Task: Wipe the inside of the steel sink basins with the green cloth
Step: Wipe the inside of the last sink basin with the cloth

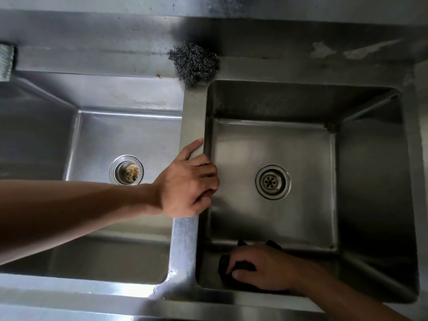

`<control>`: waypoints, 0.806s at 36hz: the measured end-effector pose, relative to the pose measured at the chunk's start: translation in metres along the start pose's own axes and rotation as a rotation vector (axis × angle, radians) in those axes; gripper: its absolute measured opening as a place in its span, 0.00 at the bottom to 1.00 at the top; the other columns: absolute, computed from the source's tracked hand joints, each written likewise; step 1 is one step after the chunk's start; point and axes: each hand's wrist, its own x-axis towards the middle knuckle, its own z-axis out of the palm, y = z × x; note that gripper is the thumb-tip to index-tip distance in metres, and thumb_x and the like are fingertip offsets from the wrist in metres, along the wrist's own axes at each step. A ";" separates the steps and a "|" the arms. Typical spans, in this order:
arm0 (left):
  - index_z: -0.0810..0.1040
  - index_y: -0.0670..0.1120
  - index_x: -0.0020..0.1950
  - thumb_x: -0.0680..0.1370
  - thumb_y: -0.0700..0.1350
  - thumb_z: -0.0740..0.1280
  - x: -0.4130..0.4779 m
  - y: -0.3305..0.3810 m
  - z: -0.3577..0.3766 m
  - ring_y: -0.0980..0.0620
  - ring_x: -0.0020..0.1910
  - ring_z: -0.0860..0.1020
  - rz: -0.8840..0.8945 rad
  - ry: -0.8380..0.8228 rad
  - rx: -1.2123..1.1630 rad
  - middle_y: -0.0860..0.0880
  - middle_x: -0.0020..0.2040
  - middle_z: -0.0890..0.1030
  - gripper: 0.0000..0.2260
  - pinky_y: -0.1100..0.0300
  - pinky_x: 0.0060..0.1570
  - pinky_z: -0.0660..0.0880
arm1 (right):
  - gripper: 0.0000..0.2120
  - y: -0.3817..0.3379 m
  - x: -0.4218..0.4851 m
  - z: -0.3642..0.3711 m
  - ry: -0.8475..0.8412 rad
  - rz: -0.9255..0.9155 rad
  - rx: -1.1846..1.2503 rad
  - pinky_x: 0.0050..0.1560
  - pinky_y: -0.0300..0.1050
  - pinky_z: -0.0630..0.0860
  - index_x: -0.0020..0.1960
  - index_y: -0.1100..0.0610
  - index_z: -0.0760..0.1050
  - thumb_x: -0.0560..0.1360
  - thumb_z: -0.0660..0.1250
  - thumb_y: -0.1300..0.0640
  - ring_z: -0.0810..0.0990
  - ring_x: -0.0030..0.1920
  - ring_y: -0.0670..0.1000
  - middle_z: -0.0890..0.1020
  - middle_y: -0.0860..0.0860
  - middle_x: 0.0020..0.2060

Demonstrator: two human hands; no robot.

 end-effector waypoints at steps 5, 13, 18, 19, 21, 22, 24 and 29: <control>0.78 0.50 0.41 0.71 0.47 0.67 0.001 0.001 0.000 0.45 0.47 0.77 0.007 0.003 -0.002 0.52 0.40 0.75 0.02 0.34 0.76 0.60 | 0.13 0.045 -0.018 -0.006 0.009 0.177 -0.056 0.62 0.45 0.72 0.56 0.46 0.76 0.77 0.60 0.41 0.78 0.55 0.41 0.80 0.41 0.55; 0.79 0.50 0.41 0.72 0.48 0.66 0.000 0.000 0.001 0.45 0.48 0.78 0.004 -0.003 0.026 0.52 0.40 0.75 0.04 0.34 0.77 0.59 | 0.10 0.020 -0.049 -0.016 0.005 0.116 0.051 0.60 0.40 0.74 0.54 0.46 0.77 0.78 0.63 0.43 0.78 0.54 0.38 0.81 0.39 0.52; 0.78 0.50 0.41 0.71 0.47 0.67 0.001 0.001 0.001 0.45 0.47 0.77 0.000 0.009 0.018 0.52 0.39 0.74 0.02 0.34 0.77 0.60 | 0.11 0.007 -0.052 -0.018 0.042 0.047 0.104 0.58 0.39 0.74 0.53 0.48 0.79 0.78 0.64 0.43 0.79 0.53 0.39 0.82 0.40 0.52; 0.78 0.50 0.41 0.71 0.47 0.67 0.001 0.001 0.001 0.45 0.47 0.77 -0.002 0.009 0.011 0.52 0.39 0.74 0.02 0.34 0.77 0.60 | 0.12 0.019 -0.050 -0.015 0.063 0.081 0.073 0.59 0.38 0.73 0.54 0.46 0.78 0.78 0.63 0.41 0.78 0.55 0.38 0.81 0.38 0.53; 0.77 0.51 0.40 0.71 0.47 0.67 0.001 0.002 0.001 0.45 0.47 0.77 -0.005 0.008 -0.001 0.52 0.39 0.73 0.01 0.34 0.76 0.60 | 0.14 0.047 -0.047 -0.009 0.076 0.147 -0.016 0.61 0.39 0.72 0.54 0.44 0.78 0.77 0.60 0.39 0.77 0.55 0.37 0.80 0.38 0.54; 0.77 0.51 0.40 0.71 0.47 0.67 0.001 0.002 0.000 0.45 0.47 0.77 -0.005 0.005 -0.004 0.52 0.39 0.73 0.01 0.34 0.76 0.61 | 0.14 0.062 -0.047 -0.007 0.074 0.178 -0.042 0.61 0.41 0.72 0.53 0.44 0.78 0.76 0.60 0.39 0.77 0.55 0.38 0.80 0.40 0.53; 0.77 0.51 0.40 0.71 0.47 0.67 0.001 0.002 -0.001 0.45 0.47 0.77 -0.009 -0.004 -0.001 0.52 0.39 0.73 0.02 0.34 0.76 0.60 | 0.13 0.086 -0.046 -0.007 0.061 0.238 -0.047 0.60 0.40 0.72 0.53 0.45 0.78 0.77 0.60 0.40 0.77 0.53 0.40 0.80 0.42 0.52; 0.77 0.50 0.40 0.71 0.47 0.67 0.000 0.000 0.000 0.45 0.47 0.77 0.003 -0.009 0.005 0.52 0.39 0.74 0.02 0.34 0.76 0.60 | 0.10 0.074 -0.051 -0.017 -0.024 0.217 -0.039 0.59 0.34 0.70 0.54 0.44 0.77 0.76 0.63 0.42 0.77 0.54 0.38 0.80 0.38 0.52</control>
